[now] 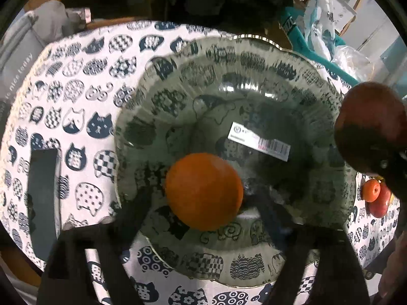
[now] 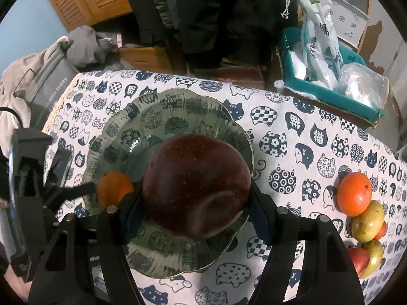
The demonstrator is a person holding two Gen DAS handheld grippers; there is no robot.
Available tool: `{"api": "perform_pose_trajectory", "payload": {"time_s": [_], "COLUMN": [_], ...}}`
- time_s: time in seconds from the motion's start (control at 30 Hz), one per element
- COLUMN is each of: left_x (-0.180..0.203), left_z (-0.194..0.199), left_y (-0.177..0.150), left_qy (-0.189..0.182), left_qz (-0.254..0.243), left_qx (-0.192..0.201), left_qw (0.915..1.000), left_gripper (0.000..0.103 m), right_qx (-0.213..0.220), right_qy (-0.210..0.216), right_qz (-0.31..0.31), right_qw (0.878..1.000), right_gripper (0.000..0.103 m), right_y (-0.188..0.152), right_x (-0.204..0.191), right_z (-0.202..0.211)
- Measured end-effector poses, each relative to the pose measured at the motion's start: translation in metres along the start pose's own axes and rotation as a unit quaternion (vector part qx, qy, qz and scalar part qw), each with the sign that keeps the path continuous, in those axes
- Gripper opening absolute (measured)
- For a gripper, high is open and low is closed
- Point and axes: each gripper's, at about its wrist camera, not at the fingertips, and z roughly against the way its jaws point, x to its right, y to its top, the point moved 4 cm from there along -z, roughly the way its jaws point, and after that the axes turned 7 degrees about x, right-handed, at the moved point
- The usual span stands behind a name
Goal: Organize fruits
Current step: 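Lower both fruits into the bowl and open both grippers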
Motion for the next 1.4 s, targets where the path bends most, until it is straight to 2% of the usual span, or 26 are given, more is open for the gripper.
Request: {"api": "perform_pose_trajectory", "payload": {"time_s": [0.37, 0.53, 1.0, 1.1, 1.23, 1.4], "left_x": [-0.023, -0.037, -0.062, -0.063, -0.062, -0.064], "left_z": [0.037, 0.055, 0.062, 0.065, 0.070, 0.083], "left_y": [-0.006, -0.007, -0.012, -0.011, -0.009, -0.003], "left_qy": [0.003, 0.011, 0.026, 0.025, 0.020, 0.012], "left_qz": [0.019, 0.029, 0.067, 0.071, 0.075, 0.086], "left_qx": [0.015, 0.033, 0.034, 0.038, 0.039, 0.055], "left_qw": [0.9997, 0.9990, 0.9968, 0.9964, 0.9962, 0.9947], "left_gripper": [0.088, 0.088, 0.088, 0.088, 0.088, 0.088], "right_qx": [-0.024, -0.054, -0.106, -0.107, -0.086, -0.060], "right_qy": [0.014, 0.017, 0.013, 0.003, 0.027, 0.040], "right_qz": [-0.002, 0.009, 0.044, 0.065, 0.066, 0.059], "right_qw": [1.000, 0.998, 0.993, 0.992, 0.994, 0.996], "right_gripper": [0.072, 0.072, 0.072, 0.073, 0.082, 0.082], "right_y": [-0.006, -0.017, -0.045, -0.048, -0.041, -0.031], "right_x": [-0.009, -0.018, -0.035, -0.039, -0.044, -0.042], "right_z": [-0.014, -0.028, -0.048, -0.051, -0.042, -0.023]}}
